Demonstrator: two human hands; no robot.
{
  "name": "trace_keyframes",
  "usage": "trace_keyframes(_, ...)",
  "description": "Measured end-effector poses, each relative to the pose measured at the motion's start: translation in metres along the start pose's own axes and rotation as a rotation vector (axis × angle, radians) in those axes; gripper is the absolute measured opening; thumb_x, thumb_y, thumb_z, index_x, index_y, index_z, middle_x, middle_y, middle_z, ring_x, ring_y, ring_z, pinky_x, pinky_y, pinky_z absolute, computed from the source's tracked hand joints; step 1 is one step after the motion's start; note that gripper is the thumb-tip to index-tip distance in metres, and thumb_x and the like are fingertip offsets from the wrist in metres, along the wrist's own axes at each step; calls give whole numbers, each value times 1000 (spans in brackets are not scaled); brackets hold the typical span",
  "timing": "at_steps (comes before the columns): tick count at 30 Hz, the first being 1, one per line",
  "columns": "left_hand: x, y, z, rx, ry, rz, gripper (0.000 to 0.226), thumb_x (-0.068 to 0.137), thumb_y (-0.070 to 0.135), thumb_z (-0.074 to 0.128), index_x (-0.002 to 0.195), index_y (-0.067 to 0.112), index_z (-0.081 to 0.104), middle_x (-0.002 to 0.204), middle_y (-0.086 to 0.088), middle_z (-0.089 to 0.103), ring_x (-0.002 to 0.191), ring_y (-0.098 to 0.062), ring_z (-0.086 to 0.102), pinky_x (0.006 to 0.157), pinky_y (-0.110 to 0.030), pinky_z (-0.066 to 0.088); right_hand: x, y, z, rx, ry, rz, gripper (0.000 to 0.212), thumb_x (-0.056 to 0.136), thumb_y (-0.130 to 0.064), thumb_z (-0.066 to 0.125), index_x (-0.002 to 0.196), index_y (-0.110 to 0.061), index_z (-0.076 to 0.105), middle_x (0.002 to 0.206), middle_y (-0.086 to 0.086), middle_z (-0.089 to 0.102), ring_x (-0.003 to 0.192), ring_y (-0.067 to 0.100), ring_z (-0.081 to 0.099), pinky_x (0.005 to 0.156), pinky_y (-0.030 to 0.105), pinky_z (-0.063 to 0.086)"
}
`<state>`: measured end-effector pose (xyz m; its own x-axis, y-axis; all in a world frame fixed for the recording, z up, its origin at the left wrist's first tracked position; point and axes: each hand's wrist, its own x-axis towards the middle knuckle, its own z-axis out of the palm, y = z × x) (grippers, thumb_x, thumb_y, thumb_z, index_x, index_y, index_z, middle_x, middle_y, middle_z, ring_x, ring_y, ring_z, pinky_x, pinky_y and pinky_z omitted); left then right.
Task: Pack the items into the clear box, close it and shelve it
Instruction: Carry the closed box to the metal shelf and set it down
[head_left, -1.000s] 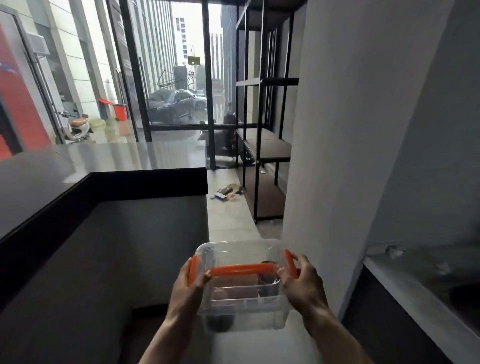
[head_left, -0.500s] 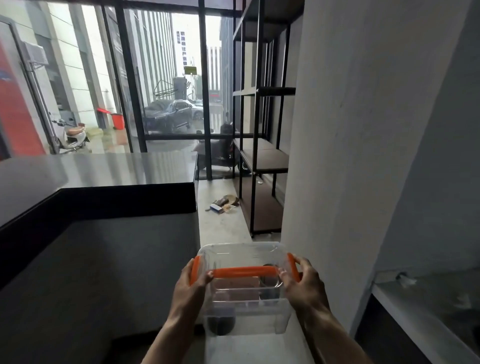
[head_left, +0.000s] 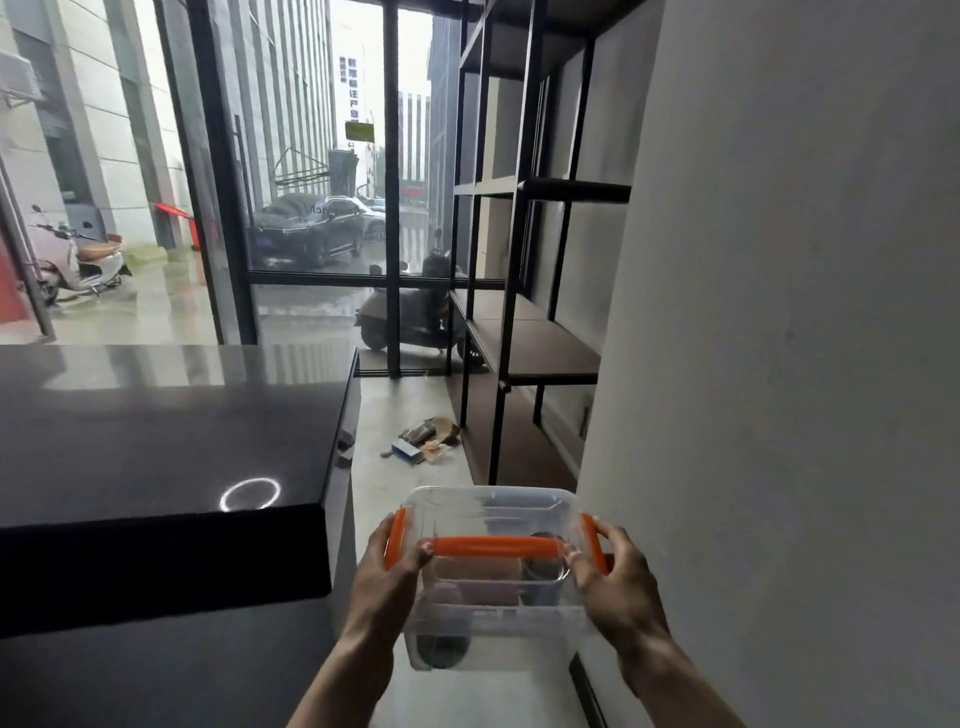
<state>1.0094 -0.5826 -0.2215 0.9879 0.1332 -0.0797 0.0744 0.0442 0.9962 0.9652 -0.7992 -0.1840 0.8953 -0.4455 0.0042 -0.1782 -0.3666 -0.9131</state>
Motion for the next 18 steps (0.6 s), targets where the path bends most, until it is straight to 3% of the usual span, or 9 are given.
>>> trace_keyframes(4,99,14,26,-3,-4,-3,71,92,35,68,154,32,34,154,-9,44,132,-34,50,104,-53,42,95,-19,28,1,7,2,55,94,-37,63,144,-26,44,131,8,61,114,29,61,95,50,54)
trace_keyframes(9,225,13,59,6,13,4,67,93,31,67,153,27,37,150,-9,48,129,-33,52,89,-42,47,222,-30,71,11,-14,-35,56,96,-34,61,147,-25,40,132,7,59,107,22,57,93,45,55)
trace_keyframes(12,306,10,80,5,28,4,68,91,31,69,152,29,39,149,-6,49,128,-34,53,90,-41,46,308,-33,102,27,-38,-55,56,96,-33,62,147,-23,41,132,6,60,104,19,56,88,34,53)
trace_keyframes(15,387,13,102,5,68,2,66,91,30,71,150,28,42,146,-5,52,126,-32,54,88,-39,46,398,-40,131,39,-66,-69,55,94,-33,64,145,-23,45,129,5,63,106,21,60,90,36,54)
trace_keyframes(18,468,30,127,27,82,-13,83,77,46,74,151,29,40,146,-4,51,127,-31,54,88,-41,47,491,-59,157,29,-115,-84,51,95,-31,63,143,-21,47,118,3,65,94,17,59,74,24,49)
